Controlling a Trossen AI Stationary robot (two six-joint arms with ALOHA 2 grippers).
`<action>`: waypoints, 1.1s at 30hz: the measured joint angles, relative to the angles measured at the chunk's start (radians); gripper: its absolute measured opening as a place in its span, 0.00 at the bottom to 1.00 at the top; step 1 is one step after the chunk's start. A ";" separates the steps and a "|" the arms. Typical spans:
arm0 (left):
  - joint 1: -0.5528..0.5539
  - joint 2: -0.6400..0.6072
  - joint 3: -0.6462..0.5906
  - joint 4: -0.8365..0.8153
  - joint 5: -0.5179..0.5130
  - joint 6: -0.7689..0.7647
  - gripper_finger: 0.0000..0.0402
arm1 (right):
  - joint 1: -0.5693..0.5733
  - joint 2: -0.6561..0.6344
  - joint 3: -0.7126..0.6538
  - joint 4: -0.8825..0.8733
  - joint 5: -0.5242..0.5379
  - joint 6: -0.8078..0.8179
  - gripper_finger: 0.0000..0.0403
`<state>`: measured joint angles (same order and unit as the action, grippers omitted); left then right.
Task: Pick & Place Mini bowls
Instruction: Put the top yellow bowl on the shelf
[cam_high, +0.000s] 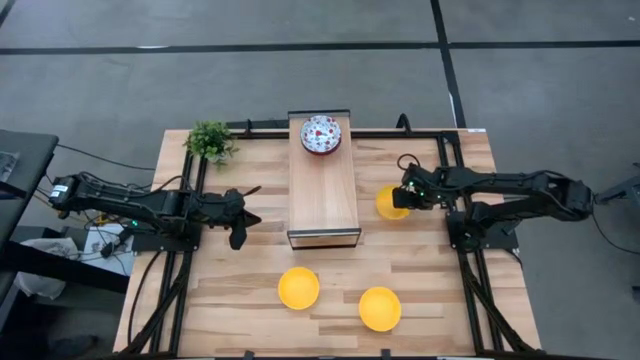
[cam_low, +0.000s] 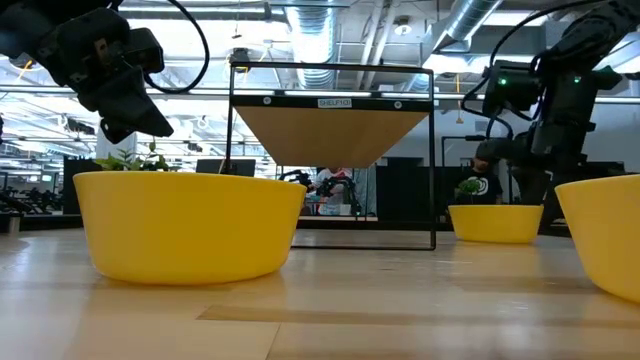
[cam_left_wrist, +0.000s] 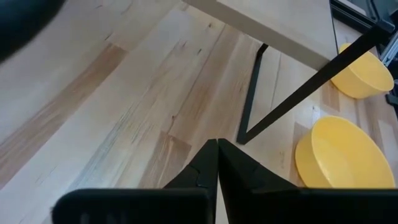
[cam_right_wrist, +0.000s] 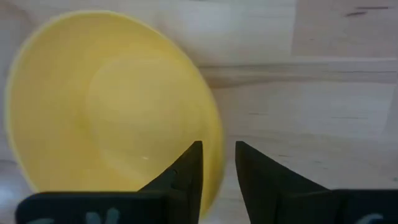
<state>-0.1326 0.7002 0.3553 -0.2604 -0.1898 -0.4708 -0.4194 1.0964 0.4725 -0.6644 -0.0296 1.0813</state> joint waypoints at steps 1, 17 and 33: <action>0.000 0.000 0.000 0.001 0.000 0.000 0.02 | 0.000 -0.003 0.000 0.004 0.000 0.000 0.19; 0.000 0.000 0.000 0.008 0.000 0.003 0.02 | 0.000 -0.012 0.037 0.002 0.005 -0.052 0.00; 0.000 0.000 0.000 0.030 0.002 -0.017 0.03 | 0.002 -0.012 0.514 -0.483 0.111 -0.222 0.00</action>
<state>-0.1329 0.7002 0.3553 -0.2308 -0.1879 -0.4877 -0.4173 1.0843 0.9868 -1.1473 0.0818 0.8596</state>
